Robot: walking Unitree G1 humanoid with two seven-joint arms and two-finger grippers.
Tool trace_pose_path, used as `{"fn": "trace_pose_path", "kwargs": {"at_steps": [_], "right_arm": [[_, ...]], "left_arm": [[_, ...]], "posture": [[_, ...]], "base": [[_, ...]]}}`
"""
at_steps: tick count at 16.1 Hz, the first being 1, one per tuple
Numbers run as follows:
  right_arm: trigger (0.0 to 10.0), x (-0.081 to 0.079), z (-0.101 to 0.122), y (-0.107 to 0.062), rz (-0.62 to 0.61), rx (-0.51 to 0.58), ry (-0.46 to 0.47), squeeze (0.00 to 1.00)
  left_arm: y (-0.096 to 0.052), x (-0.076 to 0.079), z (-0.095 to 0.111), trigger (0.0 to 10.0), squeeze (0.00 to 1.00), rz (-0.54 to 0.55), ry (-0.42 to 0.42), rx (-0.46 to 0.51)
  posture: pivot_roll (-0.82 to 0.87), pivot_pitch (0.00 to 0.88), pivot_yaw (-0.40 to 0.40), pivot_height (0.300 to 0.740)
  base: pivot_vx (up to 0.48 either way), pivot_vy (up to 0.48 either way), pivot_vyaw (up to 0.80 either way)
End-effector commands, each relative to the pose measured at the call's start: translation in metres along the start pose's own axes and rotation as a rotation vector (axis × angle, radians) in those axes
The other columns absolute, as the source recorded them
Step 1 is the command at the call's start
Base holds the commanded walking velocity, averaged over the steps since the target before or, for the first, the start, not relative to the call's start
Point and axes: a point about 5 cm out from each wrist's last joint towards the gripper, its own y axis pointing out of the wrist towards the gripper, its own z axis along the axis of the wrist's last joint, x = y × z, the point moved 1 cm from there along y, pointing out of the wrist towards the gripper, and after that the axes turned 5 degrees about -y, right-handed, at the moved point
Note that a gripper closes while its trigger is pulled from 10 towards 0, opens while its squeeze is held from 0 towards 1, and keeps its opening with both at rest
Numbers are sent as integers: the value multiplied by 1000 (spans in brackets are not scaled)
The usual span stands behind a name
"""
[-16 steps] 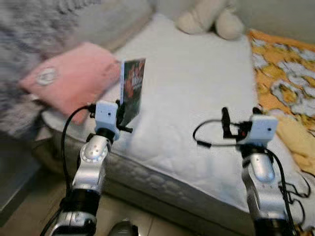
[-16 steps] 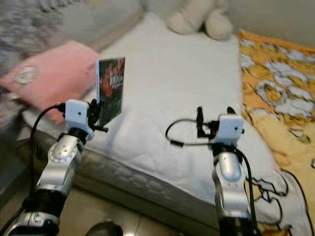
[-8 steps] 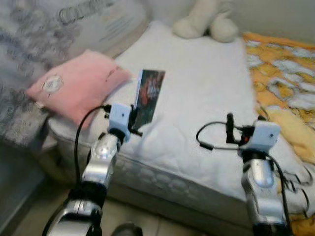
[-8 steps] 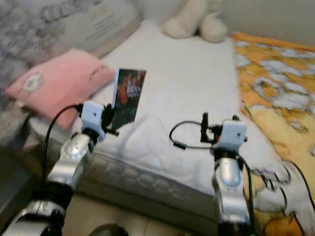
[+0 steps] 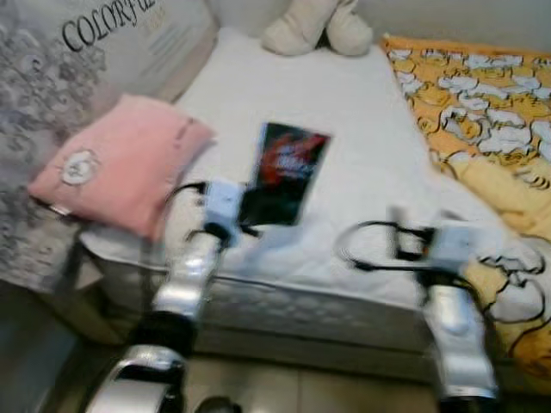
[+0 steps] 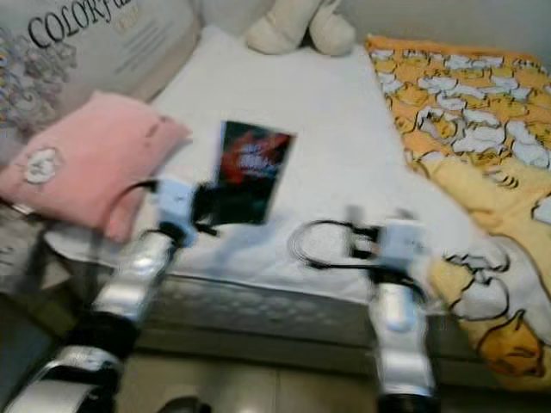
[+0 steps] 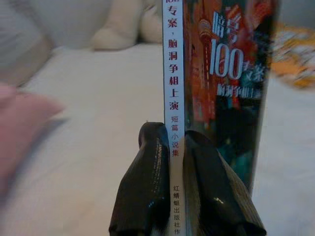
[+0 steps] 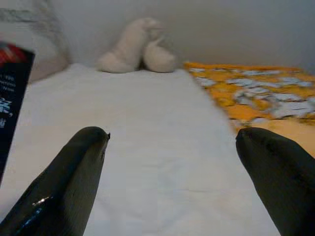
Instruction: Clean up the room
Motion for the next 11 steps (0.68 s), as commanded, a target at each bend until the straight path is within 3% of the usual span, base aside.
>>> {"fn": "trace_pose_path", "kwargs": {"at_steps": [1,2,9,11], "right_arm": [[10000,14,2,0,-30,3,-29,0],[10000,15,2,0,-28,3,-31,0],[10000,13,-1,0,-9,-22,-33,0],[10000,12,-1,-1,-6,-23,-34,0]], "left_arm": [[6,7,12,0,0,5,-21,60],[5,7,12,0,0,10,-23,60],[6,13,12,0,0,-8,10,58],[8,19,16,0,0,-50,-2,74]], "posture": [[17,0,-13,736],[17,0,-15,736],[19,0,-20,736],[17,0,-16,736]], "base": [[341,337,0],[364,311,0],[0,0,79],[360,0,0]]}}
